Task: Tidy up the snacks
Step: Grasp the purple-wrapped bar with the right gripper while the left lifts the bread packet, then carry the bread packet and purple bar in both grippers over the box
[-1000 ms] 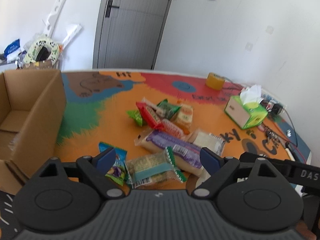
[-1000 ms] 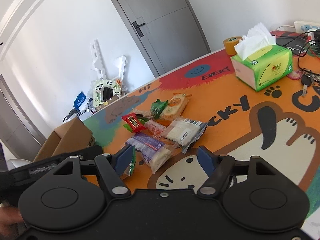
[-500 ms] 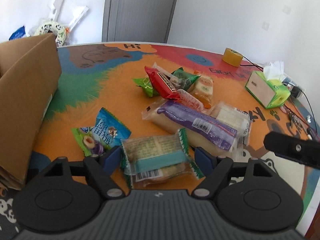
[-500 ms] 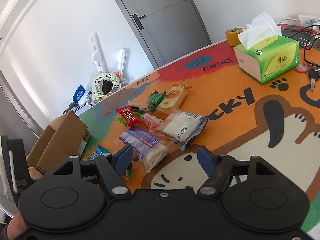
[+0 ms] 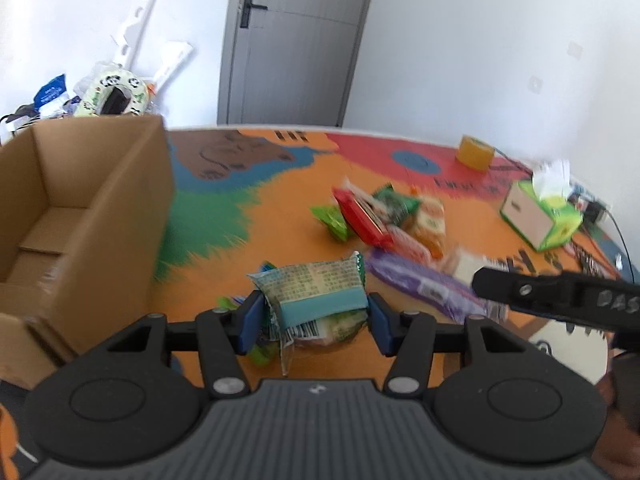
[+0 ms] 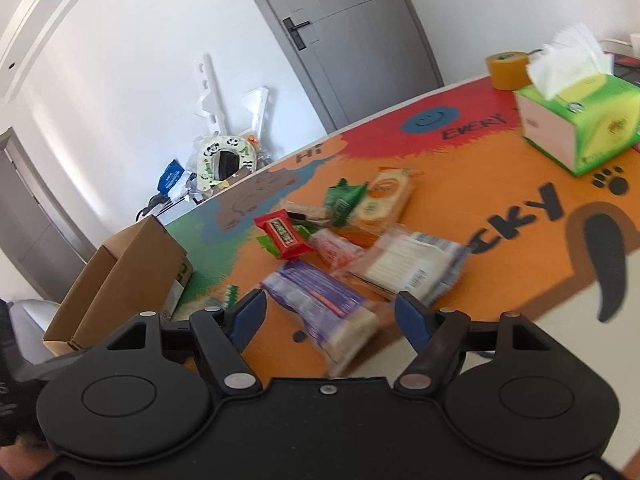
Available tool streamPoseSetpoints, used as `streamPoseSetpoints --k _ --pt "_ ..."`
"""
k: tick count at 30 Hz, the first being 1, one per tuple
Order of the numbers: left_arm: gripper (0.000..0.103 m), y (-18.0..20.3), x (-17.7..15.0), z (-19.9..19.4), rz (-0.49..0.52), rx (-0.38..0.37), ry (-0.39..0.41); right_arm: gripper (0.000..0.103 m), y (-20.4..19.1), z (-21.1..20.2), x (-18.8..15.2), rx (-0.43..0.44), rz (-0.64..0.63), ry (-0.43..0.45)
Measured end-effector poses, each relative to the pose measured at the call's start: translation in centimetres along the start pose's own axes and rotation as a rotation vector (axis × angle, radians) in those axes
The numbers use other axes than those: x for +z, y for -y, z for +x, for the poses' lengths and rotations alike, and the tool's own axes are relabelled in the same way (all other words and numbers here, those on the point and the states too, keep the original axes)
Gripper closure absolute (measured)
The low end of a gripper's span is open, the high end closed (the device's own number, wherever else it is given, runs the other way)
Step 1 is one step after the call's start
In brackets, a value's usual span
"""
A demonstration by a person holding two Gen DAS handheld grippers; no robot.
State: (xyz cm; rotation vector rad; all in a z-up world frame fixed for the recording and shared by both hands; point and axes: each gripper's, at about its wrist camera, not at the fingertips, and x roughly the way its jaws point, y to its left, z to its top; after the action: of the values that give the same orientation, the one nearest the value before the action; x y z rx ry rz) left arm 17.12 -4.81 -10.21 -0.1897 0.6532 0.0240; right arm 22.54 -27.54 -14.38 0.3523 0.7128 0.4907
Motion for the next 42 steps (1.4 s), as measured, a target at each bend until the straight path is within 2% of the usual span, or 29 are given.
streamPoseSetpoints --k 7,12,13,14,16,19,23,32,42 --pt "0.049 -1.6 1.3 -1.6 -0.032 0.01 0.046 0.029 -2.2 2.7 1.1 0.023 -0.071 -0.01" --pt "0.049 -2.0 1.3 -1.5 -0.052 0.006 0.041 0.027 -2.8 4.8 0.7 -0.031 -0.11 -0.074" --pt "0.049 -2.0 1.3 -1.5 -0.054 0.002 0.041 0.029 -3.0 4.9 0.4 -0.043 -0.117 -0.089" --pt "0.049 -2.0 1.2 -1.6 -0.053 0.003 0.042 0.041 -2.9 5.0 0.1 -0.049 -0.118 -0.107" --pt "0.049 -2.0 1.2 -1.7 -0.053 0.001 0.044 0.055 -2.7 4.9 -0.5 -0.047 -0.112 -0.134" --pt "0.049 -1.9 1.0 -2.0 -0.057 -0.006 0.045 0.066 -2.6 3.7 -1.2 -0.031 -0.12 -0.145" --pt "0.049 -1.7 0.7 -2.6 -0.058 -0.02 0.052 0.07 -1.9 1.7 -2.0 -0.02 -0.089 -0.143" --pt "0.049 -1.0 0.6 -5.1 -0.047 -0.046 0.093 0.073 -1.1 -2.7 -3.4 -0.026 -0.036 -0.097" --pt "0.049 -2.0 1.6 -8.5 -0.064 -0.031 0.173 0.074 -3.8 -5.9 -1.5 0.034 -0.047 0.004"
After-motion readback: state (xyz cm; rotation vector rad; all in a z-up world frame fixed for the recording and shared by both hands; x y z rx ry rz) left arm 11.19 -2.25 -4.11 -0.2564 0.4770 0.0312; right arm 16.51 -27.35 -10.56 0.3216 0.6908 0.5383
